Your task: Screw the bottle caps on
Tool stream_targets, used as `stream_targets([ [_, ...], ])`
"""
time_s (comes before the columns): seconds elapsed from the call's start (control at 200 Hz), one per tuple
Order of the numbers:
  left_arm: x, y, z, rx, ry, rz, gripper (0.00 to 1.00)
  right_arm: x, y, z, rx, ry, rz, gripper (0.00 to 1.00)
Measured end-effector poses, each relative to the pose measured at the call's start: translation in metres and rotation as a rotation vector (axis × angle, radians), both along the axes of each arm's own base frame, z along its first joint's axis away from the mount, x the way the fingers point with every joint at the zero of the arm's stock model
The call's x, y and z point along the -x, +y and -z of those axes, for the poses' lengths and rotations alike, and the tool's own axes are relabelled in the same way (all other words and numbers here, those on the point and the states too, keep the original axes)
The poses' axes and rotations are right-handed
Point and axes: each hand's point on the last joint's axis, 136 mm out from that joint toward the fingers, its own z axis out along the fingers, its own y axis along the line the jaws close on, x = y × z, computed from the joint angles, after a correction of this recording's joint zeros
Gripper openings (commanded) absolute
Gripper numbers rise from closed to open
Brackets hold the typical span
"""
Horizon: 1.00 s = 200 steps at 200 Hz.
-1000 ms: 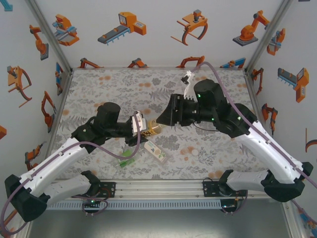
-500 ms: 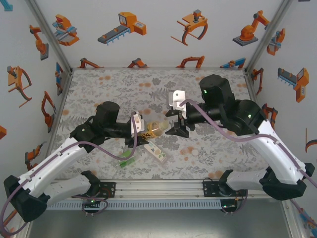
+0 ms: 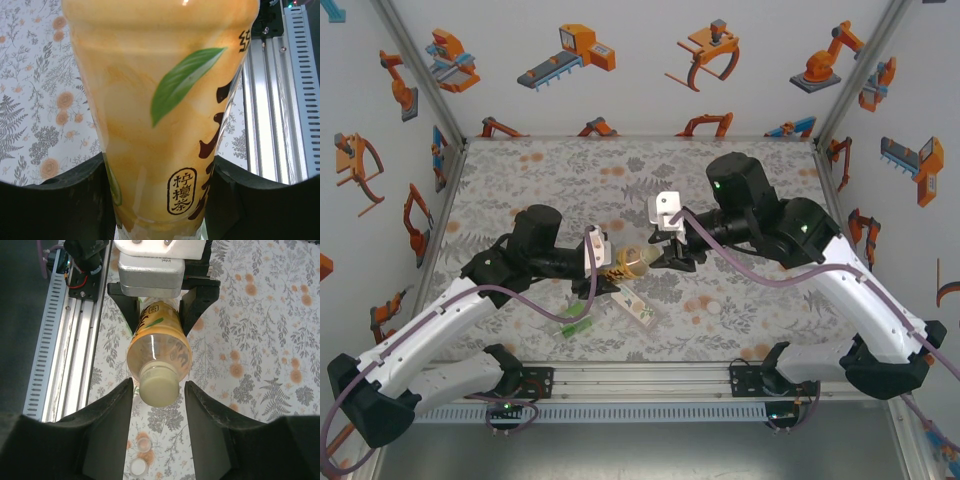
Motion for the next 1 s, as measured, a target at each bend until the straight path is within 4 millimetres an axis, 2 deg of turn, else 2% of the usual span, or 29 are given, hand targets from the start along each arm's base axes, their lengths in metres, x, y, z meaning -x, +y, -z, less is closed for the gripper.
stream_targets([
  [0.12, 0.001, 0.000, 0.001, -0.002, 0.003, 0.002, 0.00, -0.001, 0.001, -0.001, -0.005, 0.003, 0.004, 0.19],
  [0.31, 0.000, 0.001, 0.002, -0.010, 0.004, -0.004, 0.00, -0.008, 0.001, 0.000, -0.038, 0.129, 0.122, 0.00],
  [0.441, -0.008, 0.003, 0.004, -0.027, -0.015, -0.046, 0.00, -0.031, -0.001, 0.004, -0.072, 0.372, 0.389, 0.00],
  [0.561, -0.017, 0.007, 0.007, -0.049, -0.038, -0.100, 0.00, -0.057, -0.008, 0.017, -0.130, 0.726, 0.728, 0.00],
  [0.661, -0.023, 0.010, 0.010, -0.069, -0.050, -0.134, 0.00, -0.071, -0.016, 0.033, -0.187, 1.017, 0.970, 0.00],
  [0.776, -0.028, 0.012, 0.019, -0.102, -0.044, -0.161, 0.00, -0.079, -0.023, 0.051, -0.225, 1.224, 1.143, 0.00],
  [0.896, -0.032, 0.013, 0.022, -0.115, -0.041, -0.174, 0.00, -0.084, -0.025, 0.058, -0.238, 1.283, 1.214, 0.21],
  [1.001, -0.032, 0.012, 0.021, -0.107, -0.048, -0.174, 0.00, -0.085, -0.024, 0.051, -0.234, 1.231, 1.184, 0.47],
])
